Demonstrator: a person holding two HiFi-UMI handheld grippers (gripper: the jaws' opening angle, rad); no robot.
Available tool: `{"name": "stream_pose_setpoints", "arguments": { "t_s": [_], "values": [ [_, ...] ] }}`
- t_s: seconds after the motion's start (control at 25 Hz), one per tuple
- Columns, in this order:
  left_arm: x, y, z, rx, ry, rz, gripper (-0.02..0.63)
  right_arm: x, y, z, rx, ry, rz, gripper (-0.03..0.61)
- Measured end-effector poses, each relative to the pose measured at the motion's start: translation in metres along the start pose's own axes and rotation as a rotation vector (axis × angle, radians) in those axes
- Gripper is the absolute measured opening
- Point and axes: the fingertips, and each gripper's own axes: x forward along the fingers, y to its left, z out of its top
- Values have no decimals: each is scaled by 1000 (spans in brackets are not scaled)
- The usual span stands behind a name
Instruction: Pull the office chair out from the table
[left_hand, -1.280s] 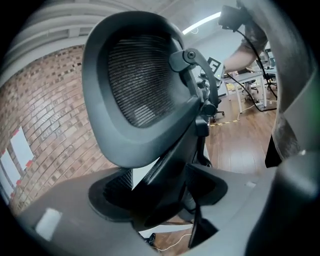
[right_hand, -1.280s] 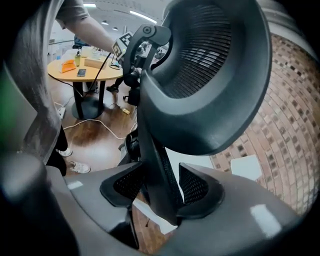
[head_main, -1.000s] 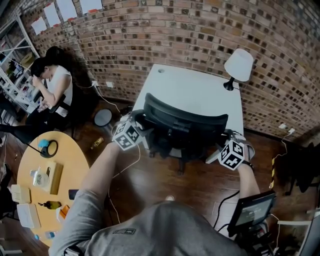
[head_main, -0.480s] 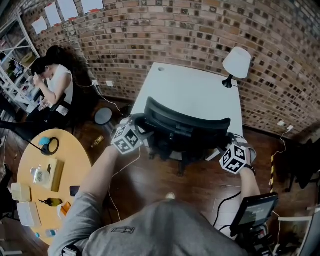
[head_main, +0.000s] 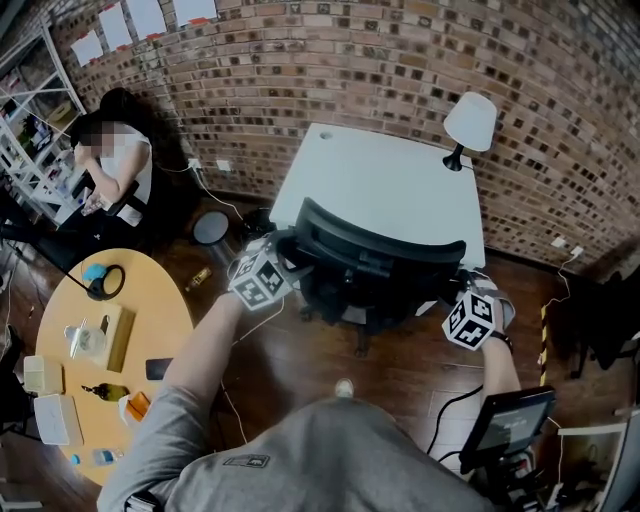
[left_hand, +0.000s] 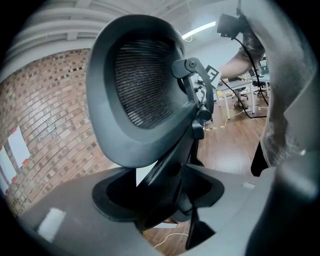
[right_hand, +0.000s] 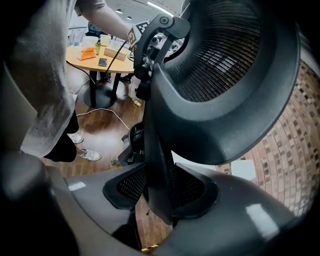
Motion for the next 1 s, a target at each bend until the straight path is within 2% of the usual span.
{"name": "stream_pose_setpoints", "arguments": {
  "t_s": [0.48, 1.0],
  "values": [
    [-36, -33, -7, -3, -3, -29, 264, -31, 48, 13, 18, -4, -21, 189],
    [-96, -96, 3, 10, -63, -51, 262, -83, 113, 17, 81, 20, -56, 207]
  ]
}}
